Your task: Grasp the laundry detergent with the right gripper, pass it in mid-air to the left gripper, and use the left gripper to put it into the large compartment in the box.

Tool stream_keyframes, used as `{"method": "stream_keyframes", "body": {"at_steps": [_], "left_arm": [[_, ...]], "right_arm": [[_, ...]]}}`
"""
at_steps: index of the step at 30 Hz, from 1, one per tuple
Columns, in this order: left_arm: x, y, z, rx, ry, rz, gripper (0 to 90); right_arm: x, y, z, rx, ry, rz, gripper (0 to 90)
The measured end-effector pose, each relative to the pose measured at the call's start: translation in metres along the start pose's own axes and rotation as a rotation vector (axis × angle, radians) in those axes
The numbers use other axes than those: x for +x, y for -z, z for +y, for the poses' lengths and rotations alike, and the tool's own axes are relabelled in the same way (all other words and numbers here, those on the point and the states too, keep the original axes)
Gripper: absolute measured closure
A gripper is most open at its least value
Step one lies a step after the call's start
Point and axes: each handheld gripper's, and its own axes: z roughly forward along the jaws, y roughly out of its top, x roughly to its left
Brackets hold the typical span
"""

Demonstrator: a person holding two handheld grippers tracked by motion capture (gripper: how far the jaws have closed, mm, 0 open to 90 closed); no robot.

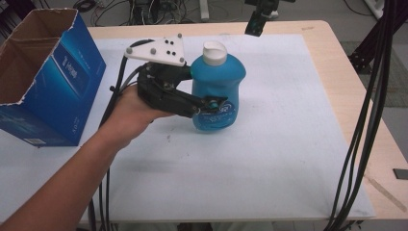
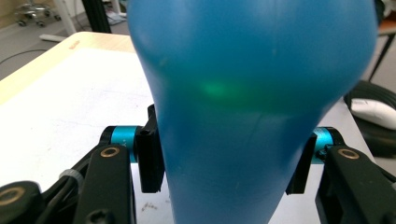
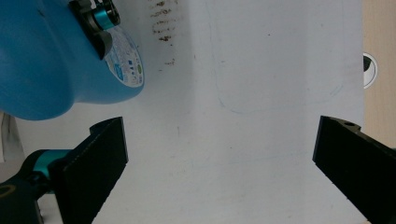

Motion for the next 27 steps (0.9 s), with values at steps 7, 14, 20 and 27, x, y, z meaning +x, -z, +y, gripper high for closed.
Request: {"method": "stream_keyframes", "body": {"at_steps": [7,14,20,27], "left_arm": [[0.01,0.005,0.002,0.036,-0.07,-0.124,45.0],[0.017,0.005,0.003,0.041,-0.107,-0.202,45.1],[0.025,0.005,0.004,0.062,-0.135,-0.231,45.1],[0.033,0.007,0.003,0.043,-0.134,-0.276,45.2]], "right_arm": [[0.0,0.0,0.001,0.003,0.003,-0.003,2.5],[0.0,-0.001,0.001,0.005,-0.003,0.0,2.5],[-0.001,-0.002,0.002,0.009,-0.01,0.003,2.5],[-0.002,-0.003,0.003,0.012,-0.01,0.004,2.5]]}}
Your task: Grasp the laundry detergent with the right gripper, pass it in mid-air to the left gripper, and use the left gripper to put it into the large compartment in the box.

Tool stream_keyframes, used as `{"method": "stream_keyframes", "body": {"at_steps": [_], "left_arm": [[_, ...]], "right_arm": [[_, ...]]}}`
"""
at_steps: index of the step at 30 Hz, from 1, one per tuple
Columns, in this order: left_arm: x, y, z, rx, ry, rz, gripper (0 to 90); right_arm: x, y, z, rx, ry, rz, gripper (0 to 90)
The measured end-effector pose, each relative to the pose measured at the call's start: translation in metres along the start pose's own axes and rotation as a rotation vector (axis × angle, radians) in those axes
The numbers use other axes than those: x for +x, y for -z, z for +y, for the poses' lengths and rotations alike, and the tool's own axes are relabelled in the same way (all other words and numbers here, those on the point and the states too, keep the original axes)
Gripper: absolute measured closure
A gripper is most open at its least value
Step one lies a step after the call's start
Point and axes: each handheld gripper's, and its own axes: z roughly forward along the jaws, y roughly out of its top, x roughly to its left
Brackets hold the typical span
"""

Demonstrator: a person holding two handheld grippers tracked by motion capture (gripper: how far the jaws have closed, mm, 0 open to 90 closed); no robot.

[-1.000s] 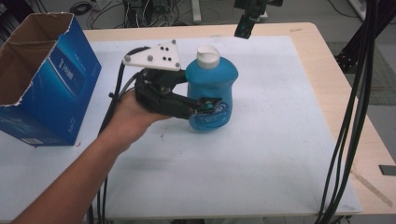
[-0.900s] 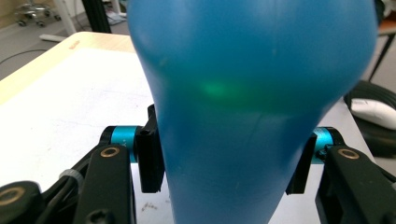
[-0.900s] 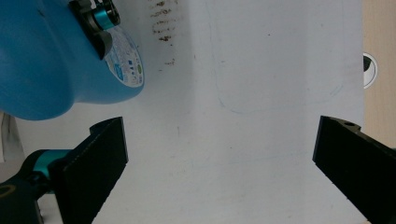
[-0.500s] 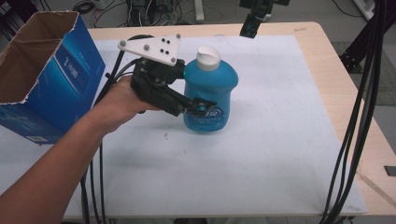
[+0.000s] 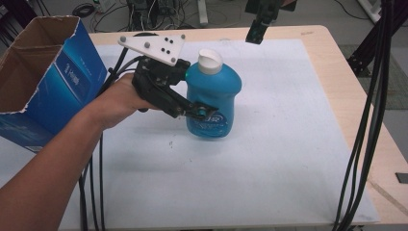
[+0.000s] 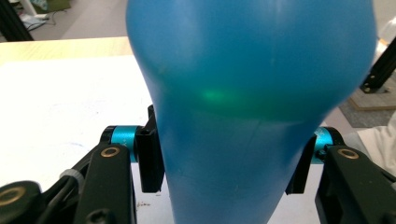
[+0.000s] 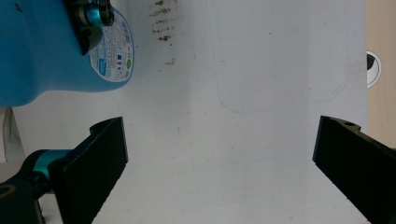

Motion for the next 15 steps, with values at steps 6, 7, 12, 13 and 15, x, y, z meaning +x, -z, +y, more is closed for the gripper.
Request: {"method": "stream_keyframes", "body": {"at_steps": [6,7,12,13,15], "left_arm": [[0.0037,-0.0011,-0.0056,0.028,-0.015,-0.012,45.2],[0.0038,-0.0034,-0.0068,0.031,-0.017,-0.023,45.3],[0.0047,-0.0072,-0.0081,0.034,-0.015,-0.037,45.3],[0.0049,-0.0078,-0.0086,0.033,-0.012,-0.041,45.3],[0.0057,-0.0091,-0.0097,0.036,-0.011,-0.041,45.3]], "right_arm": [[-0.0008,-0.0012,0.0004,0.004,-0.002,-0.001,2.5],[-0.0009,-0.0013,0.0006,0.007,-0.005,0.003,2.5],[-0.0016,-0.0021,0.0012,0.009,-0.004,0.002,2.5],[-0.0013,-0.0026,0.0013,0.011,-0.007,0.002,2.5],[-0.0015,-0.0027,0.0014,0.015,-0.003,0.001,2.5]]}}
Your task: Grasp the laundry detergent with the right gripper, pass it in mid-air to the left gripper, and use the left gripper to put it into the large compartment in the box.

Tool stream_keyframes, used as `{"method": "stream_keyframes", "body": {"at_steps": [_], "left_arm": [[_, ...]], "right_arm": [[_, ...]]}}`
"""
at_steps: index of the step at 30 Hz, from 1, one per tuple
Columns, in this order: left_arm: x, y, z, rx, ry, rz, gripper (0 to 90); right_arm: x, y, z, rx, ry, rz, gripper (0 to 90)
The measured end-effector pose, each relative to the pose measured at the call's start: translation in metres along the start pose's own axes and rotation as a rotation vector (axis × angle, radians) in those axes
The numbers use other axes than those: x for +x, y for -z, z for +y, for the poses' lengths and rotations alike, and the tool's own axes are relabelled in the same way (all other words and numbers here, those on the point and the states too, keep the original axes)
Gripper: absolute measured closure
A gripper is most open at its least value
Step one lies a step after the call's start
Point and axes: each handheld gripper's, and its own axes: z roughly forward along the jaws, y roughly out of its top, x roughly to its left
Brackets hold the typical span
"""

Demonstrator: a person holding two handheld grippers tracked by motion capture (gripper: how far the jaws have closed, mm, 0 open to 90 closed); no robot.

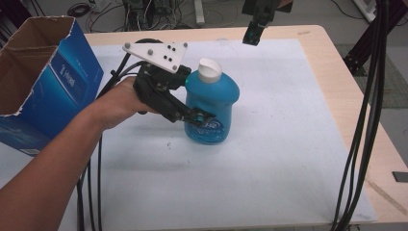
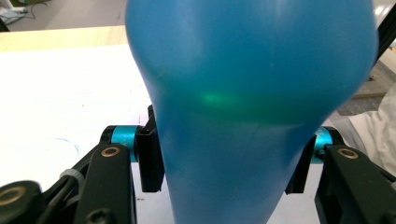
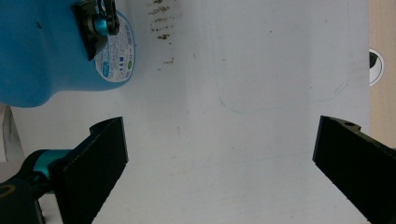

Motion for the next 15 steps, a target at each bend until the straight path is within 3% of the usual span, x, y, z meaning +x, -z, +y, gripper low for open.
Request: {"method": "stream_keyframes", "body": {"at_steps": [15], "left_arm": [[0.0002,-0.01,-0.0064,0.03,0.002,-0.036,45.3]], "right_arm": [[-0.0014,-0.0009,-0.0021,0.0,-0.006,0.003,2.5]]}}
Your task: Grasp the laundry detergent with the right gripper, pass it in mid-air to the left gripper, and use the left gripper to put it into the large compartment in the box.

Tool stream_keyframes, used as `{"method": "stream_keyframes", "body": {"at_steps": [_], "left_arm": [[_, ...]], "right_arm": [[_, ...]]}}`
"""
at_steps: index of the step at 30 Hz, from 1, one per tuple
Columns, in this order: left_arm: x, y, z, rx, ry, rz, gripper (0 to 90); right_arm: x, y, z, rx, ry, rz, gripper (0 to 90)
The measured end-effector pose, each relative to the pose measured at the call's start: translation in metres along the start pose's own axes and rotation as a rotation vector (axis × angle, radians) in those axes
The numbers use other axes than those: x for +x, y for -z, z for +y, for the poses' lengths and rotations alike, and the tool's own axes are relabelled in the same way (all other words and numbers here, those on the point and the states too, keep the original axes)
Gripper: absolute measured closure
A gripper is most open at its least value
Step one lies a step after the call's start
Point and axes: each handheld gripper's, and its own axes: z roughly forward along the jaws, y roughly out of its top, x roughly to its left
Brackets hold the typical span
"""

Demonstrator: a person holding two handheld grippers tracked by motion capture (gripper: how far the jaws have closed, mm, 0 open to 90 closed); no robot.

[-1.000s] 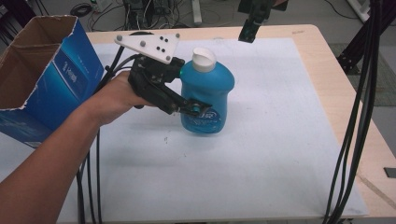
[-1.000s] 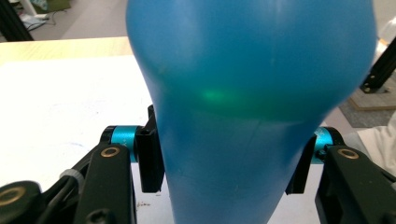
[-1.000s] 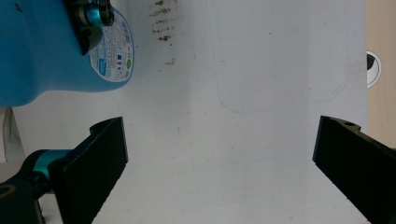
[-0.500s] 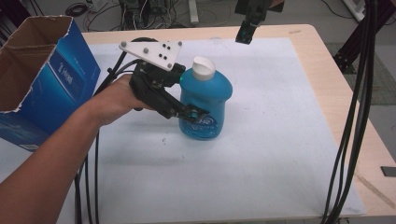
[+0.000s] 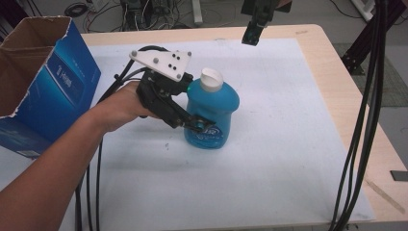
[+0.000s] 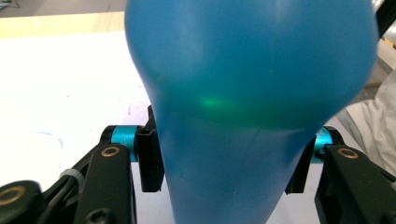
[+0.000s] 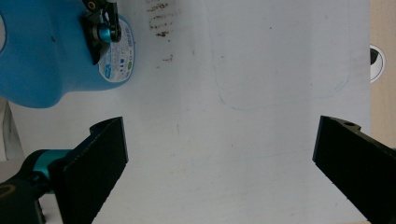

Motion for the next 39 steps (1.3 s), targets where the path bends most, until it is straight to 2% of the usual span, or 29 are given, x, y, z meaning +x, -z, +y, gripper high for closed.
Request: {"method": "stream_keyframes", "body": {"at_steps": [4,6,7,11,15,16,25,27,30,32,37,39], "left_arm": [[0.0,0.0,-0.001,-0.005,0.007,-0.004,45.2],[0.0,0.001,-0.003,-0.005,-0.006,-0.008,45.0],[0.0,0.002,-0.004,-0.003,0.007,-0.007,44.8],[0.0,0.004,-0.006,0.002,0.006,-0.003,44.3],[-0.002,0.004,-0.006,0.004,0.056,-0.007,42.3],[-0.002,0.004,-0.006,0.005,0.051,-0.004,40.9],[-0.003,0.001,-0.004,0.0,0.105,0.006,26.3],[-0.004,0.004,-0.003,-0.008,0.13,0.027,24.1],[-0.004,0.004,-0.003,-0.004,0.146,0.051,15.2],[-0.005,0.005,-0.001,-0.016,0.149,0.033,15.2],[-0.01,0.004,0.0,-0.008,0.14,0.028,15.2],[-0.01,0.005,0.0,-0.008,0.153,0.048,15.2]], "right_arm": [[0.0,0.0,0.0,0.0,-0.002,0.0,2.5],[0.0,0.0,0.0,0.003,-0.002,0.001,2.5],[0.0,0.0,0.001,0.003,0.002,-0.001,2.5],[0.001,0.0,0.001,-0.002,0.0,0.001,2.5],[0.001,-0.001,0.002,-0.001,0.0,0.001,2.5],[0.001,-0.001,0.003,-0.001,0.008,0.0,2.5],[0.002,-0.001,0.003,-0.002,0.002,0.003,2.5],[0.002,-0.003,0.001,0.001,-0.001,0.002,2.5],[0.002,-0.002,0.0,0.003,-0.002,0.001,2.5],[0.001,-0.002,0.0,-0.001,0.0,-0.002,2.5],[0.001,-0.002,0.0,0.0,-0.005,-0.004,2.5],[0.001,-0.003,0.0,0.001,-0.003,-0.006,2.5]]}}
